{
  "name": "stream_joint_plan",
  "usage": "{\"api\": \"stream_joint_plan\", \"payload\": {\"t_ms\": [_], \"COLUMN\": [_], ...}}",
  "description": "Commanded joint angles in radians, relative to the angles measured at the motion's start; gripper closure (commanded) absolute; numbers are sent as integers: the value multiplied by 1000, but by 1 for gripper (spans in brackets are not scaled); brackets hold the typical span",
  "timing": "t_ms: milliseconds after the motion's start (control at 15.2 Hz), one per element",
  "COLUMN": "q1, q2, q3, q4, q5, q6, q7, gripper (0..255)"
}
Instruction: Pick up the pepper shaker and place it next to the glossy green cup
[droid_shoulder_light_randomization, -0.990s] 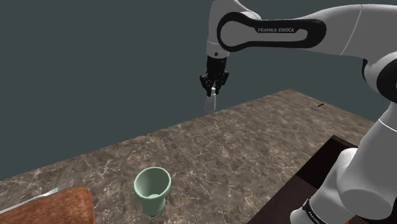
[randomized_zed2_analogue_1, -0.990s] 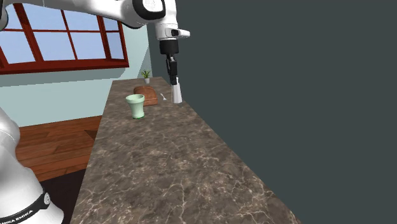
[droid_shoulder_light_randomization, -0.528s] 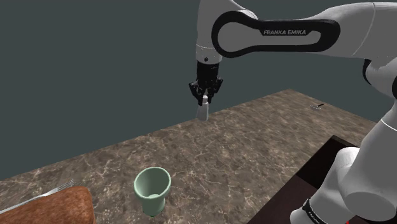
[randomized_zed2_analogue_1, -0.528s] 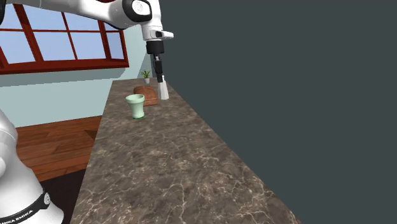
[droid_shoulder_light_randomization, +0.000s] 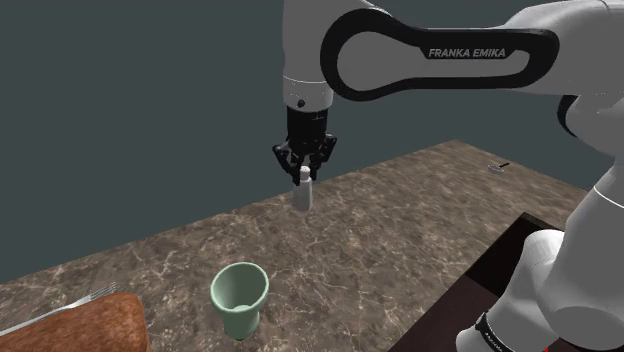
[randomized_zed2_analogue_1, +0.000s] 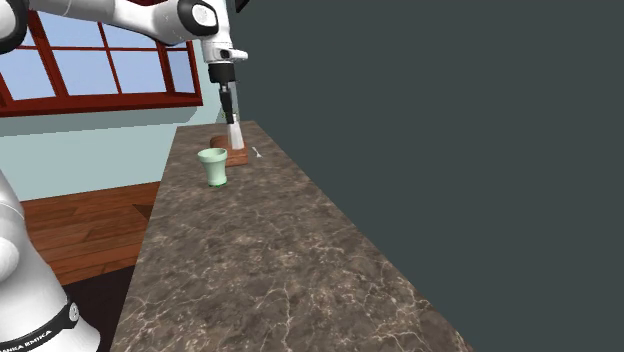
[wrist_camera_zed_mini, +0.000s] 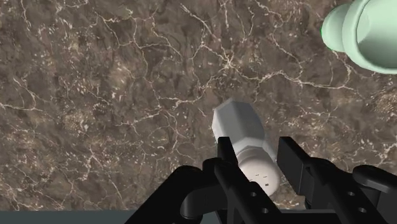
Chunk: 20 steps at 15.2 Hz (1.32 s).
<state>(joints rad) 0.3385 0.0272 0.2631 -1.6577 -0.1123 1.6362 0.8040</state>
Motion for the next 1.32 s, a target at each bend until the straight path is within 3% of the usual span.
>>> {"api": "stream_joint_plan", "payload": {"t_ms": [0, 726, 990, 1254], "q1": [26, 198, 285, 399], "q2": [26, 224, 338, 485], "q3": [24, 136, 162, 171], "q4": [31, 281, 435, 657], "q5": [-5, -69, -112, -167], "q6": [-11, -106, -165, -252], "q7": [51, 318, 407, 481], "gripper": [255, 255, 255, 255]}}
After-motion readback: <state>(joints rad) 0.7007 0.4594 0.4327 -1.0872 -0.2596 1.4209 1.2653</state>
